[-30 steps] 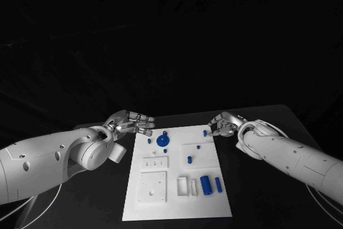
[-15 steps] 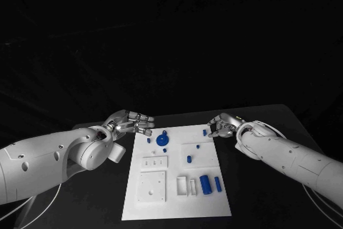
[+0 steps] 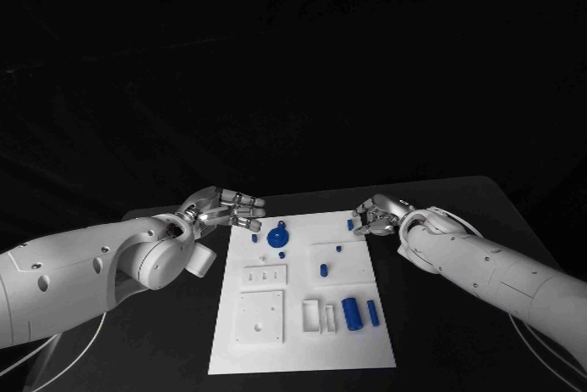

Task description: Assemble the parts on the task board

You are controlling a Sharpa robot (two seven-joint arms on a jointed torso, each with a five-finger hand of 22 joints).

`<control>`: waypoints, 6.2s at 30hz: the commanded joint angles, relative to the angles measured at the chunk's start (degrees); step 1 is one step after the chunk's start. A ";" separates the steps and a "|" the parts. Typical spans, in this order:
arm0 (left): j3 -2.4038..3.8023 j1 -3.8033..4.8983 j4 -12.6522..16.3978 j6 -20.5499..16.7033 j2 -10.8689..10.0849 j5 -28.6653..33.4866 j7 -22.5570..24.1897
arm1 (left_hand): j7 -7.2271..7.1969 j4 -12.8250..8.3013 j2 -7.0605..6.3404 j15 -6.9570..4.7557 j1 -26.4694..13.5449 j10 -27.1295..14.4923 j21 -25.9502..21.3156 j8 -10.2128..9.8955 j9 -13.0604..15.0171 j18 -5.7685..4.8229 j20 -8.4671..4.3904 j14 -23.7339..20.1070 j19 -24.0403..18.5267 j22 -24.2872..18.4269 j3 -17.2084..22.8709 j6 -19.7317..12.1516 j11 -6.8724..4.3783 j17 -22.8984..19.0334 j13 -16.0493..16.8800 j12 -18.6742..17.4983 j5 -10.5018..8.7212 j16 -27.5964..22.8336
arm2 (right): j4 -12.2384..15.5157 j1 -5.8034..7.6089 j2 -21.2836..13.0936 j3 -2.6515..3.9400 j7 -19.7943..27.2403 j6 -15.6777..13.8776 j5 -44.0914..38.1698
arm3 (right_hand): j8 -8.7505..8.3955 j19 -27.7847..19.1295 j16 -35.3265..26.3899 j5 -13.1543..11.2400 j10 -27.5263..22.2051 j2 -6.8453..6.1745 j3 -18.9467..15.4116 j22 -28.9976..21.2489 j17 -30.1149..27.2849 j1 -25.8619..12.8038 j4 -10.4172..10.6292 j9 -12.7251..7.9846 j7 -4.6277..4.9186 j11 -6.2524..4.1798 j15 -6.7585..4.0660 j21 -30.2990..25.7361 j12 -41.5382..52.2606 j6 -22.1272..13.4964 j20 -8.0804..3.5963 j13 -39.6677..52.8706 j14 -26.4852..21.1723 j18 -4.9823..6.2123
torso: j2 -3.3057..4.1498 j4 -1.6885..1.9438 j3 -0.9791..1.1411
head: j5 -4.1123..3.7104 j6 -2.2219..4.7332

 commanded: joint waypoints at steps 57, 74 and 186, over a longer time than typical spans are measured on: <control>0.04 0.04 -0.20 1.65 0.05 -0.72 -0.01 | -0.01 -0.19 0.59 -0.52 -0.17 0.78 0.23 0.29 0.09 -0.30 -0.46 0.38 0.17 0.20 0.58 0.24 -0.28 0.02 0.05 0.24 1.72 0.25 | -0.16 -0.05 1.94 -0.72 -0.43 -5.03 -0.05 | 0.04 0.06 0.67 -3.57 0.43 3.27 11.15 7.42 0.82 -2.81 -2.61 0.51 -0.92 0.45 -0.24 0.98 0.61 13.09 -0.21 0.25 0.44 -0.66 | 0.05 0.18 0.26 | 0.95 -0.01; 0.28 0.47 -4.00 1.39 1.16 -2.47 -3.54 | -1.58 1.52 0.02 -6.97 -2.86 10.47 20.06 0.32 0.13 -0.92 -6.99 6.37 5.23 13.40 0.50 2.30 -4.31 21.46 0.26 0.09 2.55 32.69 | 10.17 1.11 -2.18 -0.58 -2.70 -5.52 0.21 | 0.05 0.11 0.78 -2.04 0.56 2.77 11.95 7.41 1.08 -3.27 -3.21 0.56 -0.98 0.31 -0.28 1.10 0.53 13.58 -0.26 0.16 0.59 -0.62 | -1.47 -1.72 -0.58 | 2.33 0.34; -1.10 -0.44 -8.01 1.09 14.17 -11.51 -31.41 | -4.95 2.53 5.77 -6.69 -11.08 14.57 14.13 0.41 1.00 -2.32 -6.75 4.09 4.48 13.35 1.62 11.55 -5.56 17.71 0.40 0.22 6.33 28.02 | 35.99 0.24 -1.61 -4.58 -23.62 0.78 -12.37 | 0.06 0.52 0.42 -2.87 0.80 1.25 14.14 7.27 1.16 -3.72 -1.72 0.62 -1.39 -0.16 -0.40 0.05 0.45 14.62 -0.40 0.26 0.93 -0.54 | -3.98 -3.77 -1.71 | 5.36 -2.76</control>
